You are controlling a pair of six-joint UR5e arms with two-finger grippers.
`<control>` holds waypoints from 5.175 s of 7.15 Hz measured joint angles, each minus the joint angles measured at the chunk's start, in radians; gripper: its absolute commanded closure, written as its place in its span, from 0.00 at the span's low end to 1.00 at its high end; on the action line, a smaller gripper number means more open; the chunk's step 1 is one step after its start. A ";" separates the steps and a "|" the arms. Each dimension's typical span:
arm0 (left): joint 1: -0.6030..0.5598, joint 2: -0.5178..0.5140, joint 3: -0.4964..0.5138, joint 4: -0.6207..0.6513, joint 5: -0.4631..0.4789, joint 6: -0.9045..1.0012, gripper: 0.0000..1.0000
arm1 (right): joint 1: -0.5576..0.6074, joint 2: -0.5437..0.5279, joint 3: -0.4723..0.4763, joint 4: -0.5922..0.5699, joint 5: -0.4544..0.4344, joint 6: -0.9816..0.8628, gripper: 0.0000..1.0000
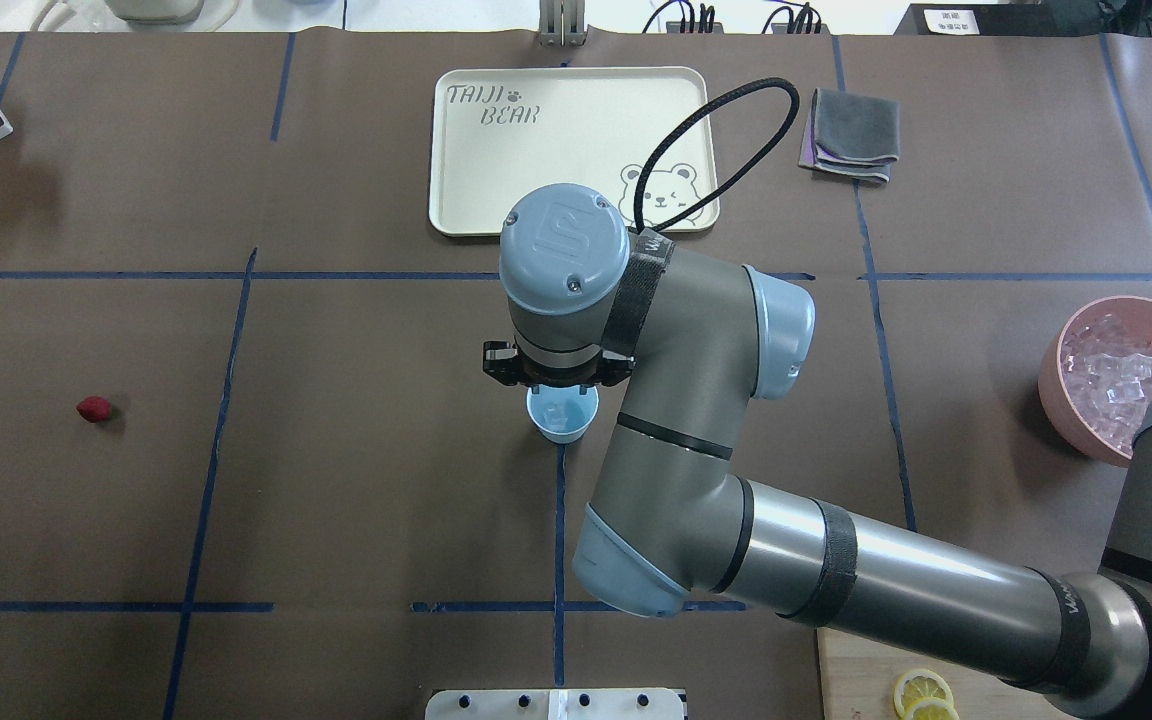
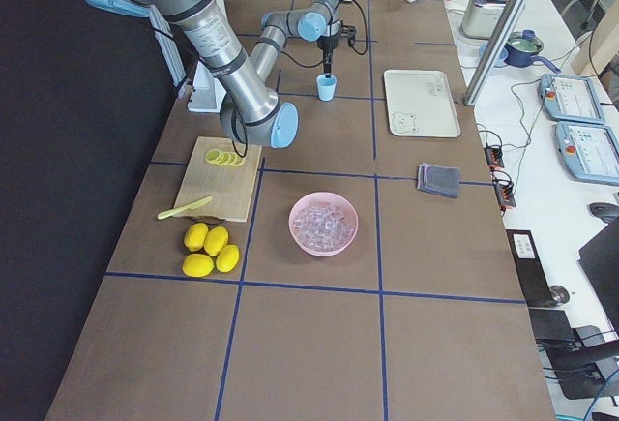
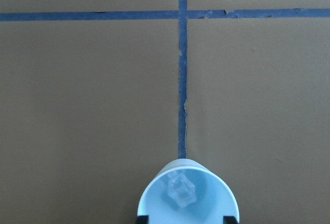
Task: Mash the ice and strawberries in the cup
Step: 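Open the right gripper to drop the ice cube into the cup, then move the right gripper back to the pink bowl of ice, then lower the right gripper into the bowl and grasp another ice cube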
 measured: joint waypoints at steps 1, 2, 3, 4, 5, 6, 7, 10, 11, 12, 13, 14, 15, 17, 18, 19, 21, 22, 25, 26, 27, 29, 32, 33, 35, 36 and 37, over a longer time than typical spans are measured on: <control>0.000 0.000 0.000 0.000 0.000 0.000 0.00 | 0.000 0.000 0.001 0.003 -0.001 0.000 0.01; 0.000 0.000 -0.001 0.000 0.000 0.000 0.00 | 0.000 0.000 0.005 0.004 -0.005 0.004 0.01; 0.000 0.000 -0.002 0.000 0.000 0.000 0.00 | 0.001 0.001 0.011 0.005 -0.013 0.016 0.01; 0.000 0.000 -0.003 0.000 -0.001 0.000 0.00 | 0.005 -0.002 0.025 0.004 -0.022 0.029 0.01; -0.002 0.000 -0.006 0.001 -0.001 0.000 0.00 | 0.020 -0.014 0.056 0.001 -0.024 0.035 0.01; -0.004 0.003 -0.011 0.001 -0.001 0.000 0.00 | 0.046 -0.057 0.125 -0.002 -0.024 0.036 0.01; -0.005 0.012 -0.023 0.001 -0.001 0.000 0.00 | 0.076 -0.136 0.229 -0.003 -0.021 0.031 0.01; -0.006 0.038 -0.060 0.002 -0.002 -0.003 0.00 | 0.185 -0.385 0.474 -0.002 0.001 -0.110 0.01; -0.006 0.040 -0.065 0.003 -0.002 -0.002 0.00 | 0.230 -0.495 0.540 0.005 0.019 -0.186 0.01; -0.006 0.041 -0.070 0.003 -0.002 -0.003 0.00 | 0.284 -0.601 0.587 0.027 0.046 -0.253 0.01; -0.006 0.041 -0.072 0.002 -0.002 -0.003 0.00 | 0.335 -0.704 0.603 0.095 0.077 -0.291 0.01; -0.006 0.041 -0.074 0.002 -0.002 -0.003 0.00 | 0.395 -0.824 0.590 0.228 0.129 -0.313 0.01; -0.006 0.041 -0.076 0.003 -0.002 -0.003 0.00 | 0.468 -0.925 0.549 0.372 0.206 -0.332 0.01; -0.006 0.041 -0.082 0.003 -0.002 -0.003 0.00 | 0.596 -1.035 0.448 0.510 0.327 -0.414 0.01; -0.006 0.041 -0.086 0.003 -0.002 -0.003 0.00 | 0.625 -1.054 0.400 0.525 0.341 -0.442 0.01; -0.006 0.041 -0.089 0.003 -0.002 -0.003 0.00 | 0.636 -1.062 0.353 0.530 0.341 -0.455 0.01; -0.006 0.041 -0.091 0.003 -0.002 -0.003 0.00 | 0.636 -1.063 0.288 0.532 0.340 -0.459 0.01; -0.006 0.041 -0.091 0.003 -0.002 -0.003 0.00 | 0.626 -1.058 0.261 0.533 0.340 -0.455 0.01; -0.006 0.041 -0.091 0.003 -0.002 -0.003 0.00 | 0.573 -1.050 0.222 0.533 0.342 -0.446 0.11; -0.006 0.041 -0.092 0.003 -0.002 -0.003 0.00 | 0.561 -1.050 0.220 0.534 0.342 -0.446 0.22; -0.006 0.041 -0.095 0.003 -0.002 -0.003 0.00 | 0.556 -1.049 0.219 0.534 0.342 -0.446 0.29; -0.006 0.041 -0.100 0.003 -0.002 -0.003 0.00 | 0.552 -1.049 0.214 0.533 0.342 -0.446 0.36; -0.006 0.041 -0.102 0.003 -0.002 -0.003 0.00 | 0.550 -1.029 0.195 0.533 0.342 -0.446 0.42; -0.006 0.041 -0.102 0.004 -0.002 -0.003 0.00 | 0.550 -1.025 0.192 0.533 0.342 -0.447 0.42; -0.006 0.041 -0.103 0.004 -0.002 -0.003 0.00 | 0.550 -1.024 0.191 0.533 0.344 -0.448 0.42; -0.006 0.041 -0.104 0.004 -0.002 -0.003 0.00 | 0.551 -1.025 0.192 0.533 0.345 -0.448 0.42; -0.006 0.041 -0.105 0.005 -0.002 -0.003 0.00 | 0.552 -1.027 0.193 0.533 0.346 -0.447 0.67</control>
